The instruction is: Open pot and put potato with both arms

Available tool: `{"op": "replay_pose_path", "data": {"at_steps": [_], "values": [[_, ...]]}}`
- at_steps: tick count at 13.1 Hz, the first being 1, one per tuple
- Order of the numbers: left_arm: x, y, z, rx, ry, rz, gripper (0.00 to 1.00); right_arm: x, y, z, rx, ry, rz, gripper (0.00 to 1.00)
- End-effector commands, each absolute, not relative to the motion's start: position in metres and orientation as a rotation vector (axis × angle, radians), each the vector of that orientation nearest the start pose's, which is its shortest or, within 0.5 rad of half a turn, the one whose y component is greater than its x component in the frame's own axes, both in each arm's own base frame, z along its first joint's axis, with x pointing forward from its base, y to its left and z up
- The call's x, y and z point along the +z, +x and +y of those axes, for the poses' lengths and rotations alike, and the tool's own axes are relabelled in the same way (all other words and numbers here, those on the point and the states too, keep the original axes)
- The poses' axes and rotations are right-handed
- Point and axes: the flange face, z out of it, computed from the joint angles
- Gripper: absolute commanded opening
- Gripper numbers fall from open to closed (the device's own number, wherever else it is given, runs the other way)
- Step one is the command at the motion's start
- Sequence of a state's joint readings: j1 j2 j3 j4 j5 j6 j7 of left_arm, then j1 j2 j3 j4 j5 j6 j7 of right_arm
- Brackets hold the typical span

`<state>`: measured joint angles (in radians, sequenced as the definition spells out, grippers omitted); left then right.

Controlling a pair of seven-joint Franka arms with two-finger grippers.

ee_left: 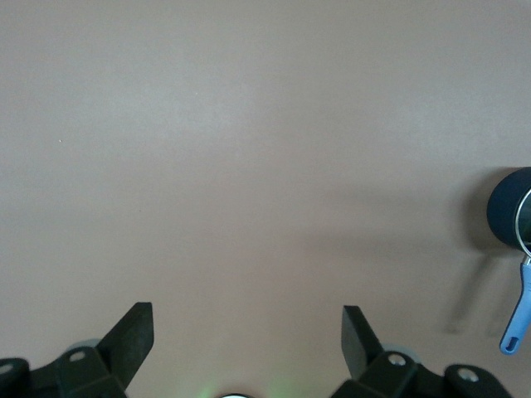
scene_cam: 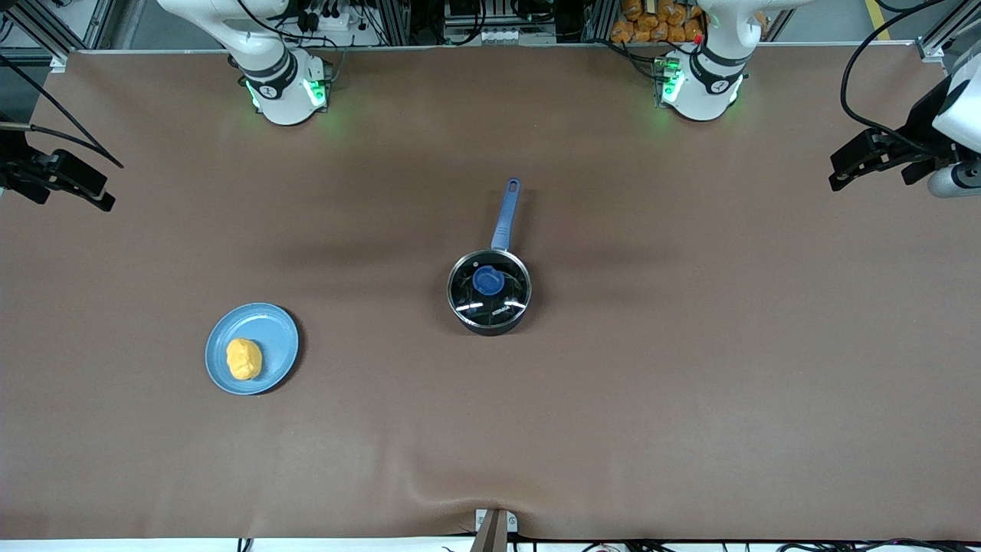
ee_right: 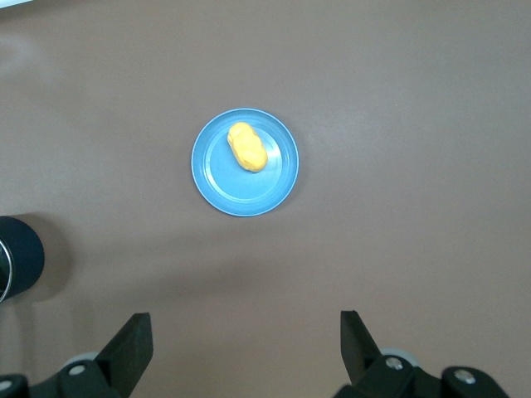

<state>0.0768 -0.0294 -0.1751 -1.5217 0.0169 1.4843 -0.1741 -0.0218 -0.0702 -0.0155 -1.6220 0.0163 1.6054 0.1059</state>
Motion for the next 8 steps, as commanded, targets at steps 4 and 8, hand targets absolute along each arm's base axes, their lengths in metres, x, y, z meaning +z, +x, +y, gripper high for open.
{"op": "replay_pose_path", "data": {"at_steps": [4, 8], "values": [[0.6602, 0.5309, -0.0522, 0.027, -3.137, -0.101, 1.00, 0.6444, 0.5352, -0.0181, -0.090, -3.106, 0.217, 1.00], [0.6571, 0.5302, -0.0520, 0.051, -3.135, -0.096, 1.00, 0.6445, 0.5353, -0.0175, -0.092, -3.107, 0.215, 1.00]]}}
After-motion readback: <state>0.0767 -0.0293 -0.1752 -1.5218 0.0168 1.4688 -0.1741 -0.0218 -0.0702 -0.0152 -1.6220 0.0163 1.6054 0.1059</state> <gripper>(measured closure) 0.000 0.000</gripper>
